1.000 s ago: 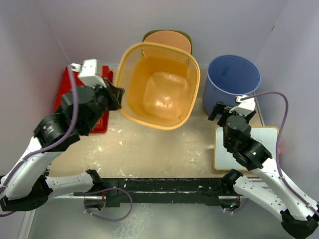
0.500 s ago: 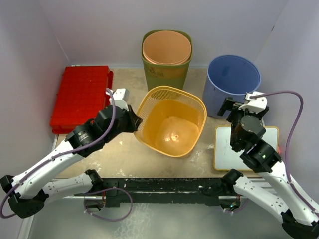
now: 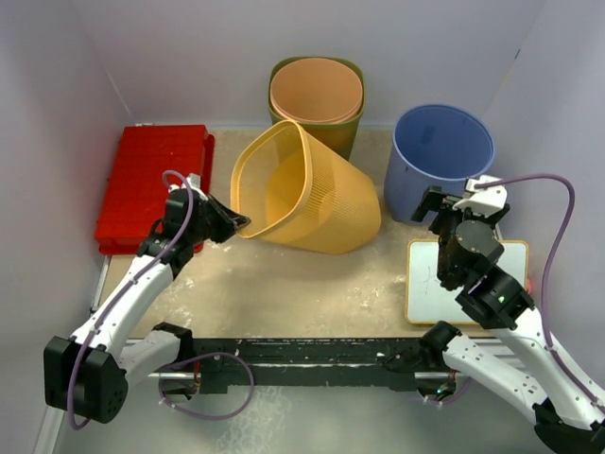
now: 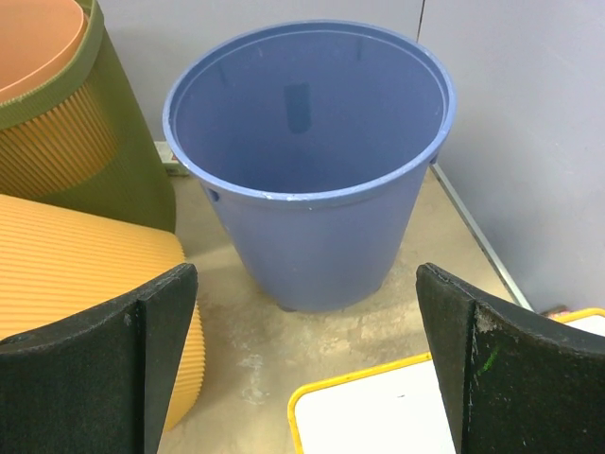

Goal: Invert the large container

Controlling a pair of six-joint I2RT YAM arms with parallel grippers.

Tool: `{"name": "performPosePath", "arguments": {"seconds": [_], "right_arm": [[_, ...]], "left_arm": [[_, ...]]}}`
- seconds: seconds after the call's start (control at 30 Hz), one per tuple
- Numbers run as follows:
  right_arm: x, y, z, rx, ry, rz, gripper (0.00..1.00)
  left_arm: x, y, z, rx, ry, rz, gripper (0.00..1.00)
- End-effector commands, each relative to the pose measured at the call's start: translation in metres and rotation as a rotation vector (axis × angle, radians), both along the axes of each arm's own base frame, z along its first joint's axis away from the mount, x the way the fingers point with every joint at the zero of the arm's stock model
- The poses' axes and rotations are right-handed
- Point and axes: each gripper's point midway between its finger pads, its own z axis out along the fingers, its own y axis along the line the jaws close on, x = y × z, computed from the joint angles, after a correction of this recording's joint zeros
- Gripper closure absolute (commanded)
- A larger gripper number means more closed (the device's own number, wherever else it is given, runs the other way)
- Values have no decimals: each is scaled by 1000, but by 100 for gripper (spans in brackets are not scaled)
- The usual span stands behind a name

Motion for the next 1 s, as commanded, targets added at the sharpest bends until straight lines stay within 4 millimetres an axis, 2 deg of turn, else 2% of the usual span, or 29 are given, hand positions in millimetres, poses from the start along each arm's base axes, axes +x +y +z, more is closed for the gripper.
{"name": "performPosePath", "arguments": {"seconds": [0.0,0.07,0.13,0.17,0.27,0.33,0.43,0.53,0.67,0.8,0.97], "right_arm": [[3,4,-3,29,-4,7,0],[3,5,-4,28,-2,7,0],[5,6,-15,12,21,9,0],[5,7,-16,11,23,11,0],[8,10,-18,10,29,17,0],[9,12,-19,7,32,20,0],[11,14,-19,3,34,25,0],[12,15,-19,2,34,29,0],[13,17,-19,3,33,35,0],[13,16,-19,0,33,33,0],[12,16,-19,2,33,35,0]], "left_arm": [[-2,2,-3,-5,2,-88,100],[-6,14,-26,35,63,-72,88],[-11,23,-45,90,126,-59,59],[-13,25,-52,107,148,-60,49],[-14,34,-57,165,175,-34,44],[-12,48,-48,240,171,5,41],[-7,72,-16,364,125,72,38],[-6,107,13,523,111,181,36],[-8,144,35,682,134,302,34],[-13,170,56,784,129,411,32],[-14,189,102,788,20,561,31]]}}
